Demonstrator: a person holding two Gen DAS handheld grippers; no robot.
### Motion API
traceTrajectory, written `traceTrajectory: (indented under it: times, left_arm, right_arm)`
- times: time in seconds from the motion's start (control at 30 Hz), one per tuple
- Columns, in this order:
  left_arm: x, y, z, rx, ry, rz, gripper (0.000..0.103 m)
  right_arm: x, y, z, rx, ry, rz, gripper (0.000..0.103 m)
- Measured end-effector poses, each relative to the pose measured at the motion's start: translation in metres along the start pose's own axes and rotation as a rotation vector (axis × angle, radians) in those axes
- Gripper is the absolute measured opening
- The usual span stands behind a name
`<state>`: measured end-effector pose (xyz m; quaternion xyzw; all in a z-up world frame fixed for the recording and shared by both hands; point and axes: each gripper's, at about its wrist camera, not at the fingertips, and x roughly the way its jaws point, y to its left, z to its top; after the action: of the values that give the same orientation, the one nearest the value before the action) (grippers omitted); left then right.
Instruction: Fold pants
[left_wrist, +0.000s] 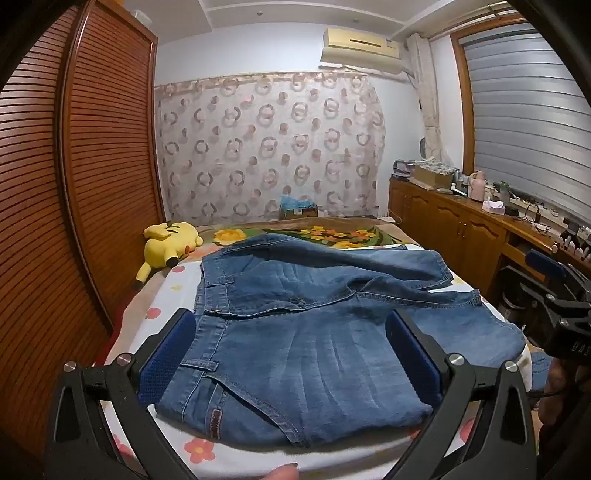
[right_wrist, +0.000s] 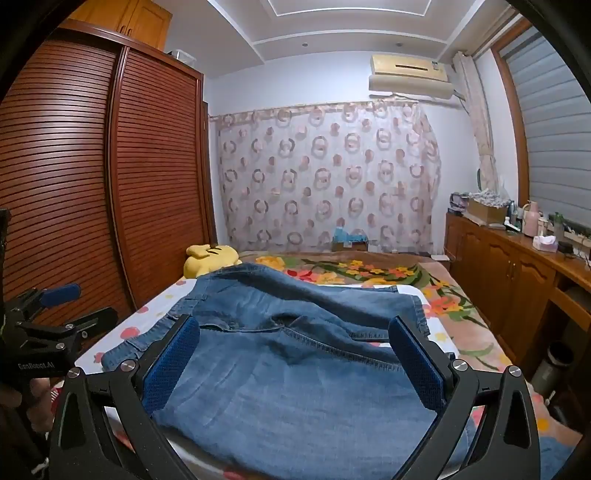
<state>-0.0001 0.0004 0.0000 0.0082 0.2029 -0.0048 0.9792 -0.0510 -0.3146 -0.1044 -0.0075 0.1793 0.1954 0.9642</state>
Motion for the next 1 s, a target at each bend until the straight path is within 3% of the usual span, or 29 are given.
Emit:
traceTrajectory:
  times: [1.0]
  left_arm:
    - [-0.0005,0.0001,-0.0001,-0.001,0.006,0.003,0.103]
  right_arm:
    - [-0.0003,0.0012,0.0003,-0.01,0.007,0.008,0.102]
